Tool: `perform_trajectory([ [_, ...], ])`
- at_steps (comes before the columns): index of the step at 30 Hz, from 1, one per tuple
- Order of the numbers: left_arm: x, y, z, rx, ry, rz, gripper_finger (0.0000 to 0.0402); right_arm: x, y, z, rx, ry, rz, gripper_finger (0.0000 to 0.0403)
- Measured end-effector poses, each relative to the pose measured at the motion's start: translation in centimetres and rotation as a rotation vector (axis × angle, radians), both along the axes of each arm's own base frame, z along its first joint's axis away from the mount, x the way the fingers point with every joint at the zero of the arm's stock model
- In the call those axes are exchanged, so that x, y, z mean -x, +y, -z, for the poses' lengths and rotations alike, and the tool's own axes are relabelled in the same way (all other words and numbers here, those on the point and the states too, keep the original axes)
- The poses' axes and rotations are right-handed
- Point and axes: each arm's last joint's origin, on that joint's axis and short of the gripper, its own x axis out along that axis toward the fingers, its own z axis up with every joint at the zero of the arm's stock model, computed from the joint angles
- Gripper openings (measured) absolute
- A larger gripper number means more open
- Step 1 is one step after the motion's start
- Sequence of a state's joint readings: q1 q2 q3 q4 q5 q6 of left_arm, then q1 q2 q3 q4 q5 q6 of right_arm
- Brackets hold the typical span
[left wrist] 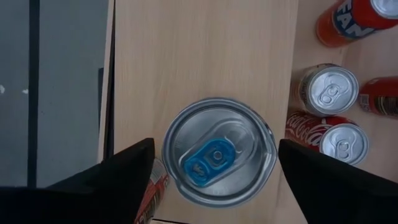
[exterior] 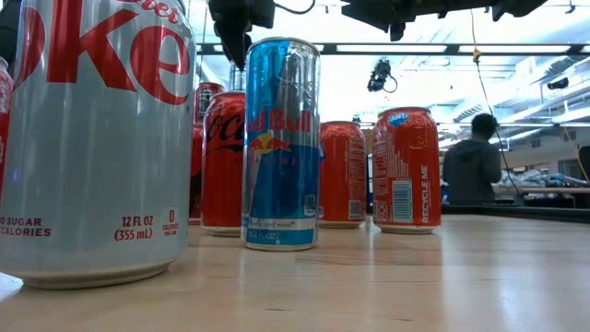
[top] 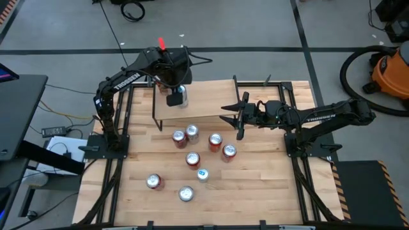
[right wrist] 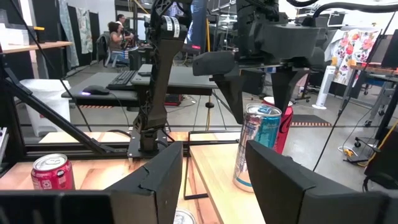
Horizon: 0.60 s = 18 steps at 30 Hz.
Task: Place canned beverage on shelf
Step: Put the blue soda can on the shelf
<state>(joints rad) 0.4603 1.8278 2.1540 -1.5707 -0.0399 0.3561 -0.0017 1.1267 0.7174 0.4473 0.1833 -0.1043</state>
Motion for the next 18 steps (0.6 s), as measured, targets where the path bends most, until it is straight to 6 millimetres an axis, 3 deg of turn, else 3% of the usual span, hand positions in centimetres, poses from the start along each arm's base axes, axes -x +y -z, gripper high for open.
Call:
perform_trajectory([
  [18,0.00,0.10,0.01,-0.081,0.050,0.196,0.0357,0.00,0.01,0.01,0.000,0.001,-0.002,0.0185],
])
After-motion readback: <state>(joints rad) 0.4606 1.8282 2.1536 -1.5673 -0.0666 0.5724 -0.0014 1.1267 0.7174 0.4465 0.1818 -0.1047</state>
